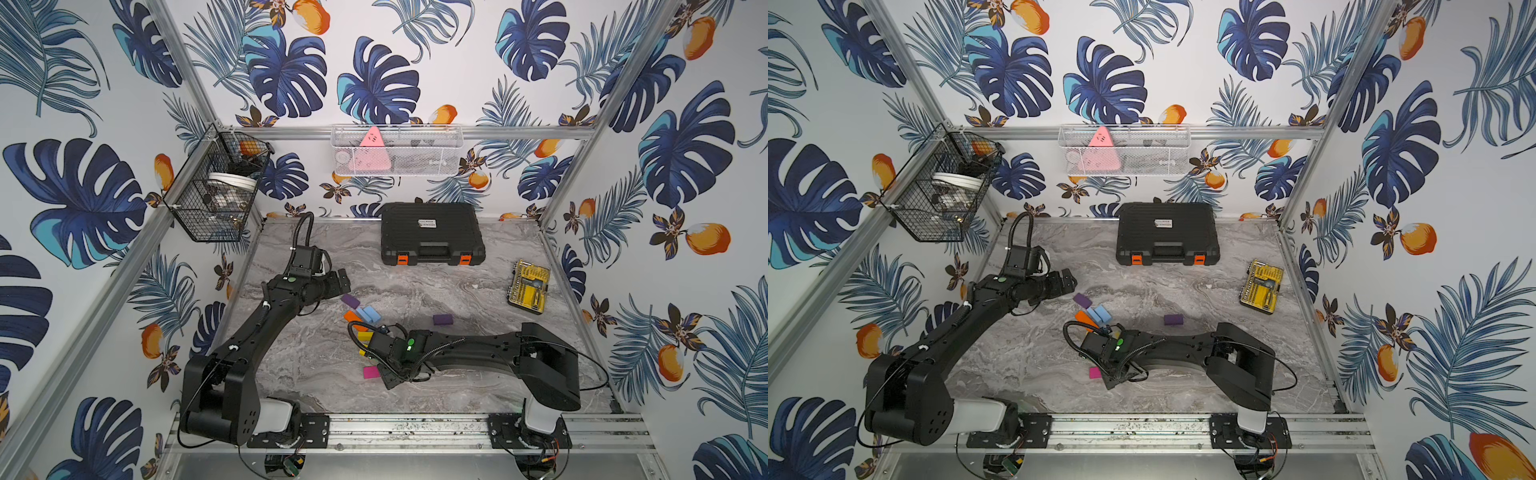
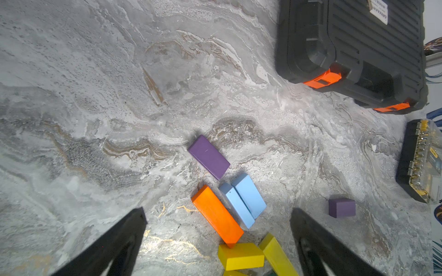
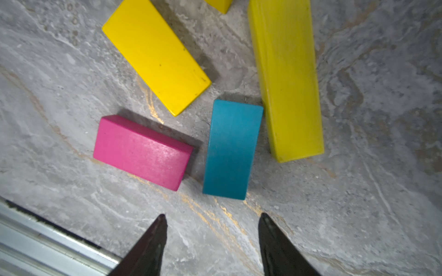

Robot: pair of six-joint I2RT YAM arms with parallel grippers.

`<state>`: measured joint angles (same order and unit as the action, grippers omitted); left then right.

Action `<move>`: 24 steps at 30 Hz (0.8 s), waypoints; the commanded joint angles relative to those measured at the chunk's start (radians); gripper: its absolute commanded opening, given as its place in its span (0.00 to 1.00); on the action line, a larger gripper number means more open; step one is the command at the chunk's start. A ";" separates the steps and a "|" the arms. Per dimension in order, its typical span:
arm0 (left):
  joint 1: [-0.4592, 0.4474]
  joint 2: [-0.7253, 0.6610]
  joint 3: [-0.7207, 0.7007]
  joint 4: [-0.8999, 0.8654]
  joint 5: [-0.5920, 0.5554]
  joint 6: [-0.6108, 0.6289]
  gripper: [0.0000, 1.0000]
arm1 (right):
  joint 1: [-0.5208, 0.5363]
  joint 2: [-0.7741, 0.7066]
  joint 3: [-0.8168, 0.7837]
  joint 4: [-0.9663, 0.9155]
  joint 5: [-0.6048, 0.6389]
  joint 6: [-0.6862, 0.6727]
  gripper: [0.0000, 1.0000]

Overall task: Assemble the letter c with building blocks
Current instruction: Pick up the building block from the center of the board.

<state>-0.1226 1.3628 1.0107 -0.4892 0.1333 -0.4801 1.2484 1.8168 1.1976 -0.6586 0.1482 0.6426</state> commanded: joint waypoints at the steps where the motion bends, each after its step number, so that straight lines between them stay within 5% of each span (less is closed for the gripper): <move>1: 0.003 -0.008 -0.003 -0.003 0.003 -0.014 0.99 | 0.002 0.011 0.008 0.005 0.017 0.019 0.59; 24: 0.005 -0.006 -0.003 0.005 0.014 -0.017 0.99 | -0.043 0.103 0.051 0.007 0.071 -0.015 0.51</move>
<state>-0.1207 1.3590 1.0073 -0.4896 0.1413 -0.4801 1.2129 1.9125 1.2407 -0.6575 0.2058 0.6346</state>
